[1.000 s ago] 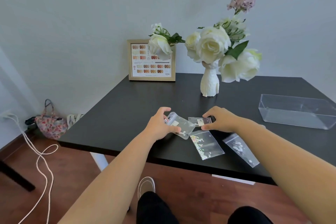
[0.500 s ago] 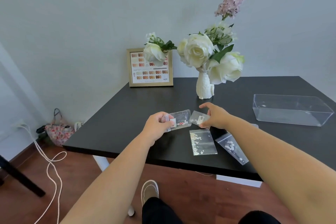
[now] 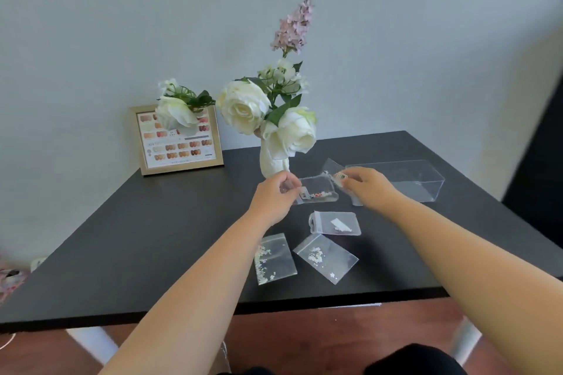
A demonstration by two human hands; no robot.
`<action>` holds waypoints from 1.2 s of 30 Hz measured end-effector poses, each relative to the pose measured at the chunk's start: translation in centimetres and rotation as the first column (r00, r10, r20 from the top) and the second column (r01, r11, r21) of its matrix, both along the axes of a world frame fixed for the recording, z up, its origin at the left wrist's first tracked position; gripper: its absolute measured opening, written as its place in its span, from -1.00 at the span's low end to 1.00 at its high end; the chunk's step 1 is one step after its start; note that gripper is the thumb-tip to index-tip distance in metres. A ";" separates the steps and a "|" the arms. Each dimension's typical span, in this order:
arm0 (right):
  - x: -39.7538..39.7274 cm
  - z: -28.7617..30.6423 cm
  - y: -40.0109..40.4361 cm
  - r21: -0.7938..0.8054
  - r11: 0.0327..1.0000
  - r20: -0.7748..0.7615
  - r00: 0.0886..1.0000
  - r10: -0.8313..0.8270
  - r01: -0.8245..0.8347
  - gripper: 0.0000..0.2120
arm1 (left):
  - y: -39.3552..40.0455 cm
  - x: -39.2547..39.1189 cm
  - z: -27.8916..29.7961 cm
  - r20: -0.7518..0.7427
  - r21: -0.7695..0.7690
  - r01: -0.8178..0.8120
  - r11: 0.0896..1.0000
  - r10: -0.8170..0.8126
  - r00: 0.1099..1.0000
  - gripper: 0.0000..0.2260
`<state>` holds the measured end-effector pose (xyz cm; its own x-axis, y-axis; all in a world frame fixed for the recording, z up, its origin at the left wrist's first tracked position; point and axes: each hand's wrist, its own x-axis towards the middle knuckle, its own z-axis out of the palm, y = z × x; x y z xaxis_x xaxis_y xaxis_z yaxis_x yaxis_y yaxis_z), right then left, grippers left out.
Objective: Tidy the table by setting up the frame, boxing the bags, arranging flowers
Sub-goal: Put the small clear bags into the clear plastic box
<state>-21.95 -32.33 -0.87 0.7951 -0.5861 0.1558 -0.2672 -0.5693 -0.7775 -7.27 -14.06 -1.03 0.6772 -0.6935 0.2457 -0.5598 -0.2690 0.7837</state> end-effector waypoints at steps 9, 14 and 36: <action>-9.0 1.4 -11.1 -0.160 0.964 -0.048 0.974 -0.221 0.210 -0.69 | -11.9 -5.3 0.7 0.191 -0.090 0.168 0.982 -0.148 0.970 -0.84; -8.5 0.7 -12.5 -0.262 0.945 0.010 0.980 -0.200 0.195 -0.65 | -14.0 -5.7 0.3 0.228 -0.115 0.175 0.978 -0.145 0.963 -0.85; -7.9 -3.2 -10.8 -0.403 0.867 0.134 0.956 -0.262 0.294 -0.73 | -14.5 -3.9 -2.3 0.299 0.073 0.102 0.992 -0.119 0.947 -0.74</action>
<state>-29.90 -43.13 -4.11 0.5859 -0.6502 0.4837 -0.4148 -0.7534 -0.5102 -11.16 -28.58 -3.29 0.4954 -0.7785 0.3855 -0.7968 -0.2305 0.5585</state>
